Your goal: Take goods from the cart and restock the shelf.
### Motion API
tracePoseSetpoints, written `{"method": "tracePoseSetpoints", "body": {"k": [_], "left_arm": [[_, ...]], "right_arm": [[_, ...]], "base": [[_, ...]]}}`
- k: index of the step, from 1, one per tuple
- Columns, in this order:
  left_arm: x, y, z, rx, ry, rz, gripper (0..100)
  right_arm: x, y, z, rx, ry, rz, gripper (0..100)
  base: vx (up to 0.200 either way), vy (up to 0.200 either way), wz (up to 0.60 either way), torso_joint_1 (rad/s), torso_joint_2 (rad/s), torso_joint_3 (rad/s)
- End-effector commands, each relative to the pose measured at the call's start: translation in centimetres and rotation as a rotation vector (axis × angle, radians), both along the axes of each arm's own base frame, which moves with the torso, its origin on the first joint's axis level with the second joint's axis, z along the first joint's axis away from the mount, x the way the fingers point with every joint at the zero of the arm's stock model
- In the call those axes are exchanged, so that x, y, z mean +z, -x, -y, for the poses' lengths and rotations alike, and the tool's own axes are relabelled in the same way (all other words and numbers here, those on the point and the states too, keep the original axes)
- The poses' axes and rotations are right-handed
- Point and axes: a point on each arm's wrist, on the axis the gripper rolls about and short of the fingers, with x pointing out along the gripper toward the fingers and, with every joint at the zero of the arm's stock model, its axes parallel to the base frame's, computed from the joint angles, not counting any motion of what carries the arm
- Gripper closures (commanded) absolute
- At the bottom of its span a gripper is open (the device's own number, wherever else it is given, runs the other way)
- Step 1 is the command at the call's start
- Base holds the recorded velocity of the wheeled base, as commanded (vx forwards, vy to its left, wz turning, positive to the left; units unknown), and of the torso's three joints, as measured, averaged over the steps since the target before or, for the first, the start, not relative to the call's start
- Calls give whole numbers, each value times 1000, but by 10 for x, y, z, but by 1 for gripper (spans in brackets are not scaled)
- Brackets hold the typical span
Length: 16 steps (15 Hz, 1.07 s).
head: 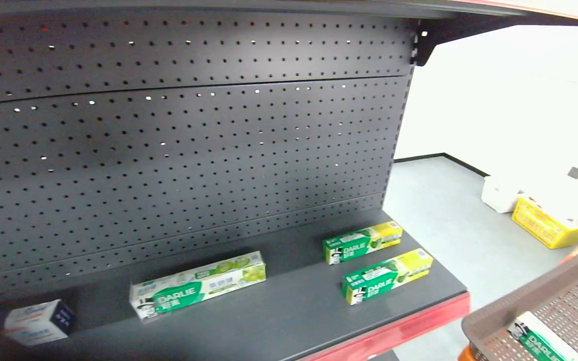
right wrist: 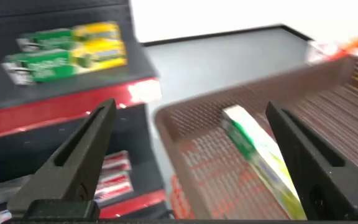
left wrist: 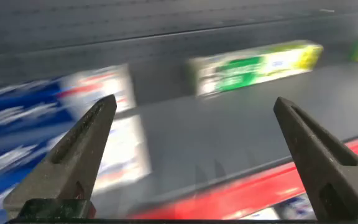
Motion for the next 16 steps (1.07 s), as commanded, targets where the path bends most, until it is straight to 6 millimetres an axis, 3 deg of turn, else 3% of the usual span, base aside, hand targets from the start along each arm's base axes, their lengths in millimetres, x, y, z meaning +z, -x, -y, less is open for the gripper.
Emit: {"method": "tracePoseSetpoints", "body": {"k": [1, 8, 16], "left_arm": [[0, 0, 0, 0, 0, -1, 0], [0, 0, 0, 0, 0, -1, 0], [0, 0, 0, 0, -1, -1, 0]], "right_arm": [[0, 0, 0, 0, 0, -1, 0], [0, 0, 0, 0, 0, -1, 0], [0, 0, 0, 0, 0, -1, 0]], "base": [[0, 0, -600, 2, 7, 2], [0, 0, -600, 5, 2, 2], [0, 0, 0, 0, 0, 0]]}}
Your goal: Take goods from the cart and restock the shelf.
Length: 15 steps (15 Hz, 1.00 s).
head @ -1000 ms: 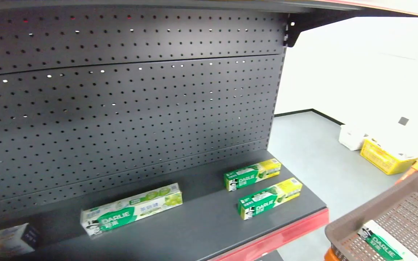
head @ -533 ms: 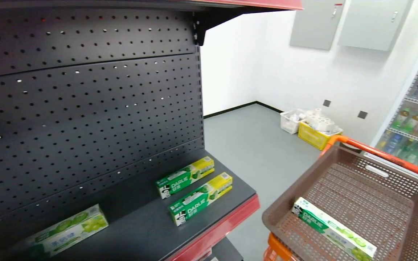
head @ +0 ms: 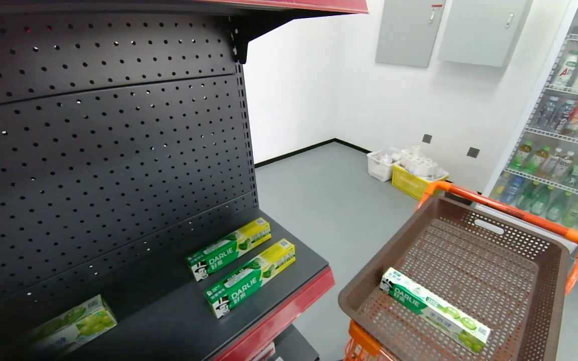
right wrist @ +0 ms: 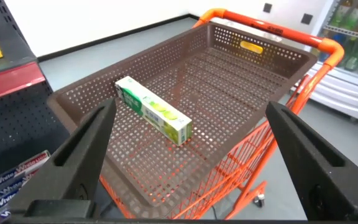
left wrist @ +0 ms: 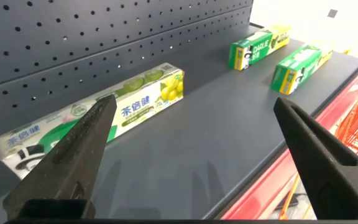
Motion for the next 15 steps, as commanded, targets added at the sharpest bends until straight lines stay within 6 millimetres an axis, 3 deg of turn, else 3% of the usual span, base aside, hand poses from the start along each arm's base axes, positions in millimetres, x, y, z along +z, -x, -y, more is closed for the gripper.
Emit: {"method": "tracePoseSetpoints", "body": {"k": [1, 11, 15], "left_arm": [[0, 0, 0, 2, 0, -1, 0], [0, 0, 0, 0, 2, -1, 0], [0, 0, 0, -5, -12, -3, 0]], "right_arm": [[0, 0, 0, 0, 0, -1, 0], [0, 0, 0, 0, 0, -1, 0], [0, 0, 0, 0, 0, -1, 0]], "base": [[0, 0, 0, 0, 0, 0], [0, 0, 0, 0, 0, 0], [-150, 0, 0, 2, 5, 3]]}}
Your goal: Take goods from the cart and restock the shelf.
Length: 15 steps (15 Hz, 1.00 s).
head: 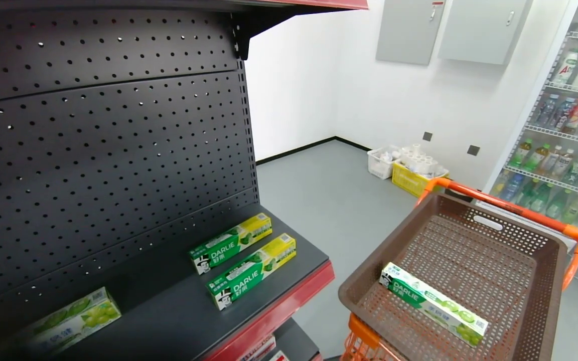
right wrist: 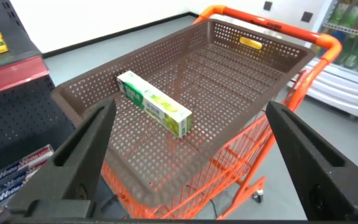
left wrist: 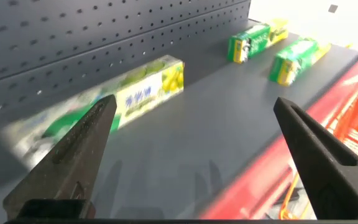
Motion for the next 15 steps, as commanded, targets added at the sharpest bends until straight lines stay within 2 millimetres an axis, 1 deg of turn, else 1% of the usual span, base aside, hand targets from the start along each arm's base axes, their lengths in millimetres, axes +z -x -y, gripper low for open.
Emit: {"method": "tracePoseSetpoints", "body": {"k": [1, 7, 8, 9, 10, 11, 12, 13, 14, 15], "left_arm": [[0, 0, 0, 0, 2, 0, 0], [0, 0, 0, 5, 16, 1, 0], [0, 0, 0, 5, 15, 1, 0], [0, 0, 0, 5, 16, 1, 0], [0, 0, 0, 5, 13, 1, 0], [0, 0, 0, 6, 16, 1, 0], [0, 0, 0, 8, 16, 1, 0], [0, 0, 0, 6, 13, 1, 0], [0, 0, 0, 8, 18, 1, 0], [0, 0, 0, 5, 13, 1, 0]], "right_arm": [[0, 0, 0, 0, 0, -1, 0], [0, 0, 0, 0, 6, -1, 0], [0, -1, 0, 6, 4, -11, 0], [1, -4, 0, -23, -20, -53, 0], [59, -6, 2, -120, -114, 16, 0], [142, -36, 4, -181, -184, -8, 0], [169, -44, 6, -255, -199, -20, 0], [181, -45, 7, -321, -183, -50, 0], [175, -45, 8, -363, -132, -139, 0], [174, -51, 8, -382, -117, -163, 0]], "base": [[0, 0, 0, 0, 0, 0], [0, 0, 0, 0, 0, 0], [0, 0, 0, 0, 0, 0], [0, 0, 0, 0, 0, 0], [0, 0, 0, 0, 0, 0], [0, 0, 0, 0, 0, 0], [0, 0, 0, 0, 0, 0], [0, 0, 0, 0, 0, 0], [0, 0, 0, 0, 0, 0], [0, 0, 0, 0, 0, 0]]}}
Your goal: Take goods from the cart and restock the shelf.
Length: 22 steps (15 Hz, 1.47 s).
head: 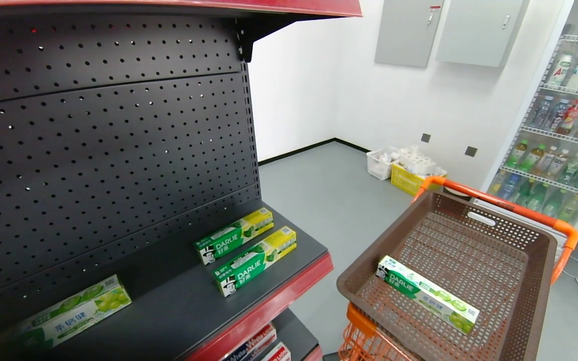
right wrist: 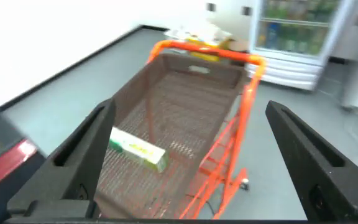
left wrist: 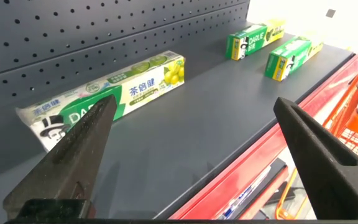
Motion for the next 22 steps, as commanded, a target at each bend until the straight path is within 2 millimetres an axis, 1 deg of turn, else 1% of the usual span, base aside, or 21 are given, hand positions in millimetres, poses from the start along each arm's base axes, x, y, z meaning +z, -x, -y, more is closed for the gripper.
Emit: {"method": "tracePoseSetpoints", "body": {"k": [1, 2, 3, 4, 5, 7, 8, 9, 10, 12, 14, 17, 18, 20, 21, 22], "left_arm": [[0, 0, 0, 3, 3, -1, 0], [0, 0, 0, 0, -1, -1, 0], [0, 0, 0, 3, 3, -1, 0], [0, 0, 0, -2, -1, -1, 0], [0, 0, 0, 1, 1, -1, 0], [0, 0, 0, 0, 1, -1, 0], [0, 0, 0, 0, 3, -1, 0], [0, 0, 0, 0, 1, -1, 0], [0, 0, 0, 1, 1, -1, 0], [0, 0, 0, 1, 1, -1, 0], [0, 0, 0, 1, 1, -1, 0], [0, 0, 0, 1, 1, -1, 0], [0, 0, 0, 1, 1, -1, 0], [0, 0, 0, 1, 1, -1, 0], [0, 0, 0, 0, 1, -1, 0], [0, 0, 0, 1, 1, -1, 0]], "right_arm": [[44, -59, 4, -118, 6, -218, 0], [51, -73, 4, -114, 26, -243, 0], [56, -88, 4, -87, 75, -304, 0], [54, -103, 3, 6, 123, -376, 0], [51, -119, 2, 110, 134, -430, 0], [41, -153, 0, 294, 218, -553, 0], [36, -164, -1, 389, 238, -583, 0], [35, -167, -2, 414, 241, -588, 0], [26, -187, -3, 488, 283, -638, 0], [16, -201, -4, 597, 302, -666, 0], [6, -213, -4, 653, 335, -704, 0], [-9, -226, -3, 744, 420, -757, 0], [-12, -228, -3, 754, 425, -766, 0], [-22, -240, 0, 768, 406, -800, 0], [-28, -248, 0, 804, 383, -812, 0], [-33, -252, 0, 831, 393, -821, 0]], "base": [[0, 0, 0, 0, 0, 0], [0, 0, 0, 0, 0, 0], [0, 0, 0, 0, 0, 0], [0, 0, 0, 0, 0, 0], [0, 0, 0, 0, 0, 0], [0, 0, 0, 0, 0, 0], [0, 0, 0, 0, 0, 0], [0, 0, 0, 0, 0, 0], [0, 0, 0, 0, 0, 0], [0, 0, 0, 0, 0, 0], [0, 0, 0, 0, 0, 0], [0, 0, 0, 0, 0, 0], [0, 0, 0, 0, 0, 0], [0, 0, 0, 0, 0, 0], [0, 0, 0, 0, 0, 0], [0, 0, 0, 0, 0, 0]]}}
